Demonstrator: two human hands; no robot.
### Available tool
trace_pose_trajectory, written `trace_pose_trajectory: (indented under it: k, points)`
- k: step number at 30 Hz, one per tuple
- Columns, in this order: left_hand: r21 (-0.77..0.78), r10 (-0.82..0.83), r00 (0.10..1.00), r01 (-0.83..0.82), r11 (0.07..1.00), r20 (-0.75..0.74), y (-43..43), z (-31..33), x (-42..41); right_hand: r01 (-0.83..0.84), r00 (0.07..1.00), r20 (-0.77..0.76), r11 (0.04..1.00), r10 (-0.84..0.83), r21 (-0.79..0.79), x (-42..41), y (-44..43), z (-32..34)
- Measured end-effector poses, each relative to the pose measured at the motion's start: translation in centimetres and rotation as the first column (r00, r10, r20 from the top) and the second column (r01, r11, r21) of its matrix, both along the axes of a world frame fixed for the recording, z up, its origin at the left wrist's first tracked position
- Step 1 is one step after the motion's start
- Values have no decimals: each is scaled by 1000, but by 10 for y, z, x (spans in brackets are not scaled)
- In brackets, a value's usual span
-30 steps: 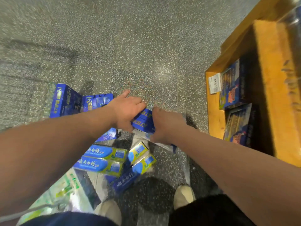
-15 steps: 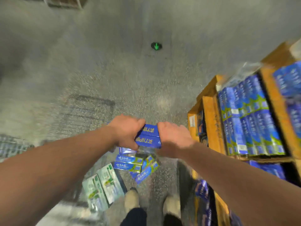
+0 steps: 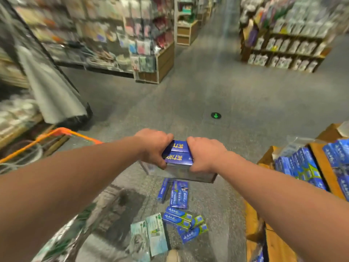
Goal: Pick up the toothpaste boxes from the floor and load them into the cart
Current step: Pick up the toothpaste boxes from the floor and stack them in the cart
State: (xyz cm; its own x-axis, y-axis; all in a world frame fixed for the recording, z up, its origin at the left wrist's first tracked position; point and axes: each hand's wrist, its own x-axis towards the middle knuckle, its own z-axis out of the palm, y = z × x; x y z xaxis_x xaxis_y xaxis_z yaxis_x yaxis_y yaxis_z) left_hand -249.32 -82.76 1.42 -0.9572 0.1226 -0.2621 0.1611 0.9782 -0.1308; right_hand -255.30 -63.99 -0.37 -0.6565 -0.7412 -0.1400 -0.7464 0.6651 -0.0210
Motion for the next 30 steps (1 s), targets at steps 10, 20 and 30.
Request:
trace_pose_trajectory:
  k: [10,20,30]
  points:
    - [-68,156,980,-165,984,-124,-98,73,153,-197,978,-85,979,193,-45,120,-110,71]
    - [-76,297,948,-306,949,-112,-288,83,279,-244,969,-49,967,240,-75,229,-310,79]
    - [-84,362,932,-361,929,-11,-441,44,313,-246,968,32,966,249,-79,263,-464,31]
